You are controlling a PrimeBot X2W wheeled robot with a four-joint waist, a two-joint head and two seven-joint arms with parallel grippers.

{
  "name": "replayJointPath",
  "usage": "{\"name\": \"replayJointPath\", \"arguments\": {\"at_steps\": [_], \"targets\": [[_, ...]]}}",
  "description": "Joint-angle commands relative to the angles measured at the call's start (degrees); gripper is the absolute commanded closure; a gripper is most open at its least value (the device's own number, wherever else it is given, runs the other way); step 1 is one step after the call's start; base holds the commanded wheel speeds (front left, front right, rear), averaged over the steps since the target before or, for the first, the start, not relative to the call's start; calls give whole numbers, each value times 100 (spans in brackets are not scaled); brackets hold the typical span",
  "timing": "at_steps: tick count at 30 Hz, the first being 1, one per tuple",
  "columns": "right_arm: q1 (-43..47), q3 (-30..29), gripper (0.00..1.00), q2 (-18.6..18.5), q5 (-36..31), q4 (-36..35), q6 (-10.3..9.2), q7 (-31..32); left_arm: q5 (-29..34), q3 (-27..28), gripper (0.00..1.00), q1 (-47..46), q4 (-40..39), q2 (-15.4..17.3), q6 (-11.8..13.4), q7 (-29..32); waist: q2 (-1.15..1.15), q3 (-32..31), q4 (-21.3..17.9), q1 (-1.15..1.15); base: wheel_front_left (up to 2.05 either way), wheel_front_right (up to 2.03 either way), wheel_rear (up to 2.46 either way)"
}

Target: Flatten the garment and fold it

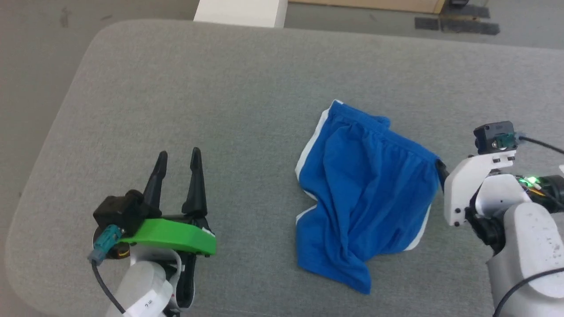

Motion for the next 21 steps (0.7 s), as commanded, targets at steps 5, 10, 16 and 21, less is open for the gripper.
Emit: {"name": "replayJointPath", "arguments": {"at_steps": [5,10,16,21], "targets": [[-163,7,0,-84,-109,190,-9,433,272,261,0,16,-69,-190,-228,-21,0,468,390,0,0,0,0],[-101,97,0,-102,-30,392,-9,470,461,467,0,-23,10,-358,-442,-21,0,600,493,0,0,0,0],[-143,77,100,-153,86,390,-9,381,542,575,0,-20,137,-443,-566,-21,0,535,430,0,0,0,0],[-104,-221,100,-139,299,-15,-9,26,569,594,0,22,230,-484,-640,-21,0,312,207,0,0,0,0]]}}
